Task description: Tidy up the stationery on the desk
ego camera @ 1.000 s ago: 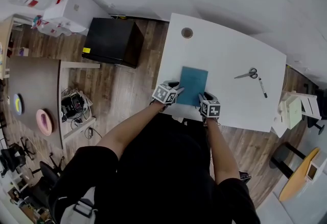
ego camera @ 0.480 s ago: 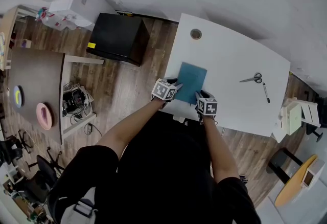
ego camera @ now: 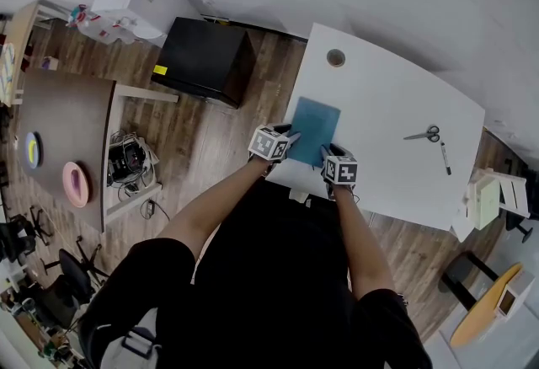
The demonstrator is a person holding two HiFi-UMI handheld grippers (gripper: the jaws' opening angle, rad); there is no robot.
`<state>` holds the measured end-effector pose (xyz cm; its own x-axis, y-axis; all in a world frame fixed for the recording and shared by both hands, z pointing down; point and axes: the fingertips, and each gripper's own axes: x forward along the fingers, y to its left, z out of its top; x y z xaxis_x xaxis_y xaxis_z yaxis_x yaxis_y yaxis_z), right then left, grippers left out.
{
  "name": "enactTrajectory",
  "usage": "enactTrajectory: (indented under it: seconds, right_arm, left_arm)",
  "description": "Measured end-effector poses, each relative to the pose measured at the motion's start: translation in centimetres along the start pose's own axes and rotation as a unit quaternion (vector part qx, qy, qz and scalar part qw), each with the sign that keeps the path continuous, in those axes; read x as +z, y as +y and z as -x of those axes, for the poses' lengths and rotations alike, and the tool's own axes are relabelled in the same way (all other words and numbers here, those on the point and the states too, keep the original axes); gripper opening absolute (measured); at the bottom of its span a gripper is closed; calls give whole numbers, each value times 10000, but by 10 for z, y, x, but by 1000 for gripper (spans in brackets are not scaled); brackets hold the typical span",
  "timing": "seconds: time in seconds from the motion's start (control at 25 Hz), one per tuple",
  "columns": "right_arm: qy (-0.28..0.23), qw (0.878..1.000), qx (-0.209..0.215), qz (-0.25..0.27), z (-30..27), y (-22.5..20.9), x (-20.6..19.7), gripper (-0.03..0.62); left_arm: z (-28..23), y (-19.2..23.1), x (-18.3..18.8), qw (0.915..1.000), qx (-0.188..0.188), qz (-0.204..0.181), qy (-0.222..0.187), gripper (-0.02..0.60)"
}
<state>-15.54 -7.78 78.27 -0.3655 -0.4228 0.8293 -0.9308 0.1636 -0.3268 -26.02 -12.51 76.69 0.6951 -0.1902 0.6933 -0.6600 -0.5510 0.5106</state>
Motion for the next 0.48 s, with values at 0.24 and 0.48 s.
enactTrajectory:
  seconds: [0.24,0.48]
  right_arm:
    - [-70,10000,-6,35,11,0,-9,133]
    - [-385,9985,-270,-278,46,-22,-29,133]
  left_arm:
    - [-1,-3,-13,9990,-86,412,-132,158]
    - [3,-35,-15,9964,-79,613,-587,156]
